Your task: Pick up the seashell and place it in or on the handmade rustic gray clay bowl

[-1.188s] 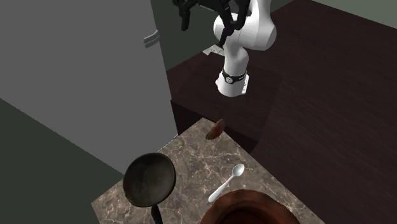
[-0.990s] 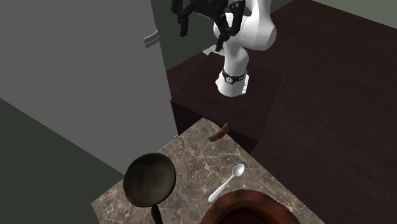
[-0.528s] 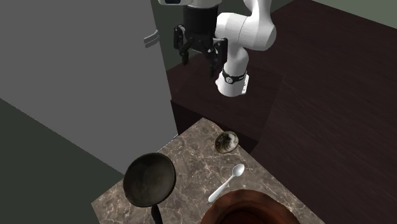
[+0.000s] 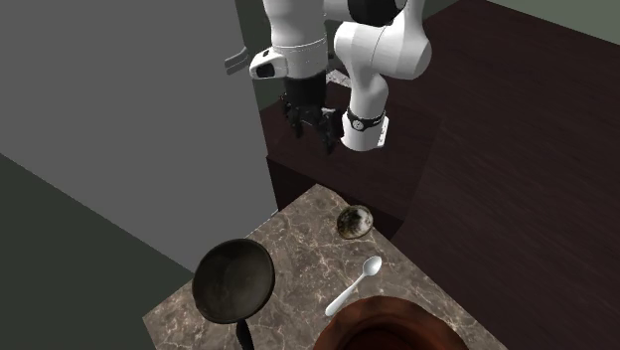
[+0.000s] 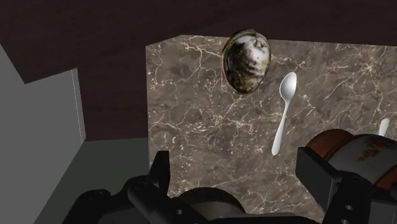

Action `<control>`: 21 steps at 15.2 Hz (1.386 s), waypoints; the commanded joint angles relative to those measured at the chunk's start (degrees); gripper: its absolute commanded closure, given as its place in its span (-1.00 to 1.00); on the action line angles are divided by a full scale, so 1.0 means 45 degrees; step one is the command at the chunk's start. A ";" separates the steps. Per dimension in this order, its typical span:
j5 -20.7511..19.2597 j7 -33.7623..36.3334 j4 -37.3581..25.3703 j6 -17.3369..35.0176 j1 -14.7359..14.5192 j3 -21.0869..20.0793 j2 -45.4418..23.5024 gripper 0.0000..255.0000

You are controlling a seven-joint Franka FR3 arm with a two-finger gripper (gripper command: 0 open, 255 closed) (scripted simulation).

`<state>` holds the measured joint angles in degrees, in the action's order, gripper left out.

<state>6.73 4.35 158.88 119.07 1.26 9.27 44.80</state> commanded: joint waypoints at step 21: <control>1.2897 -0.7255 0.2319 0.7972 -0.8073 0.5829 -0.7434 -1.00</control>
<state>61.24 -25.59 169.84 154.80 -33.38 34.71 12.97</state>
